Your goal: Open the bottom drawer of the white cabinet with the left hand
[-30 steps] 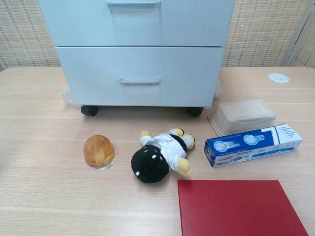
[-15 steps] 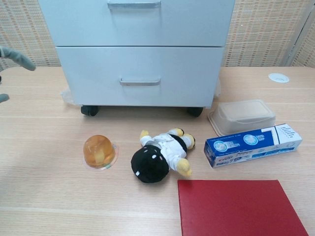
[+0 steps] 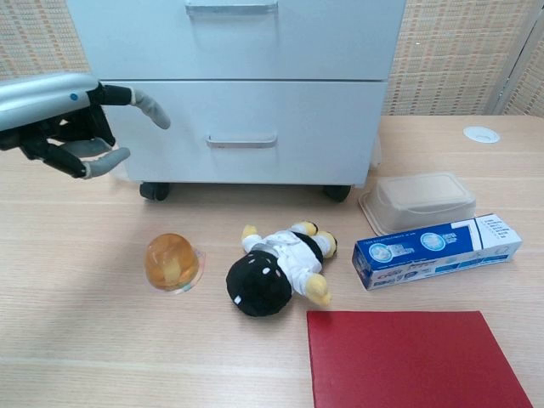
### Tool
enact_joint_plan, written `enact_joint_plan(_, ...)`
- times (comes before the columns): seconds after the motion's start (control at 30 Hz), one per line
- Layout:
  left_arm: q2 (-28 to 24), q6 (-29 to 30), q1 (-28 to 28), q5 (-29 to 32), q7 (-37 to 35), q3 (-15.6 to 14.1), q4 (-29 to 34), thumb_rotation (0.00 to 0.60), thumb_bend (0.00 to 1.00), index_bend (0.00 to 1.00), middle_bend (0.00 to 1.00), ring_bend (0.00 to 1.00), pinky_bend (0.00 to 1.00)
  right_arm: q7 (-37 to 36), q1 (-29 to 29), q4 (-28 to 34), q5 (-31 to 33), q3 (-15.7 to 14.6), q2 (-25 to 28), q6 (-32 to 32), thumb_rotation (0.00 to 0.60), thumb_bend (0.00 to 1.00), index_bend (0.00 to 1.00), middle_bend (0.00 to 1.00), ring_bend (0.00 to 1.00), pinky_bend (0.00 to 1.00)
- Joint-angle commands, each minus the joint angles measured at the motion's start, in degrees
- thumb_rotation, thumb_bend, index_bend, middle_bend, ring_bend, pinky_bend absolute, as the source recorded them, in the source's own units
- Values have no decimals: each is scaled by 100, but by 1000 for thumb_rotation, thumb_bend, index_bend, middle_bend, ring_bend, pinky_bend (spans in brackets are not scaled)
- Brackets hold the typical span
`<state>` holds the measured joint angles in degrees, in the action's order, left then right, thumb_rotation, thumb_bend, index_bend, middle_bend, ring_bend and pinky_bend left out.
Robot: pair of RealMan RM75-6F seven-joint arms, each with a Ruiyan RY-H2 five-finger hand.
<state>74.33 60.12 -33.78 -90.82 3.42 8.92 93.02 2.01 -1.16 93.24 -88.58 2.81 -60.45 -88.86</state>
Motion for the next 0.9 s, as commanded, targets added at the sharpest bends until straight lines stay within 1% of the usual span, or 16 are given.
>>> enact_joint_plan(0.03,254,-208,-239,278,283,156,-123,600,522,217,948,1000,1000,-4,-7,-5,6,2,-2,16,600,344,184,178,127,159)
enact_joint_plan(0.13,430,-324,-384,499,464,251,-192,600,539,214,950,1000,1000,-13,-12,-11,4,1,-3,26,600,343,183,178,127,159)
enact_joint_plan(0.4,846,-663,-723,1346,1205,417,-305,600,540,187,951,1000,1000,-71,8,-62,55,-1,6,41,600,343,184,178,127,159)
enact_joint_plan(0.7,1217,-598,-923,2158,1993,485,-321,600,540,182,952,1000,1000,-157,60,-135,111,-15,15,31,600,343,183,179,127,167)
enact_joint_plan(0.9,1362,-571,-1049,2606,2319,505,-397,600,540,180,951,1000,1000,-230,105,-195,148,-19,19,4,600,343,183,178,127,170)
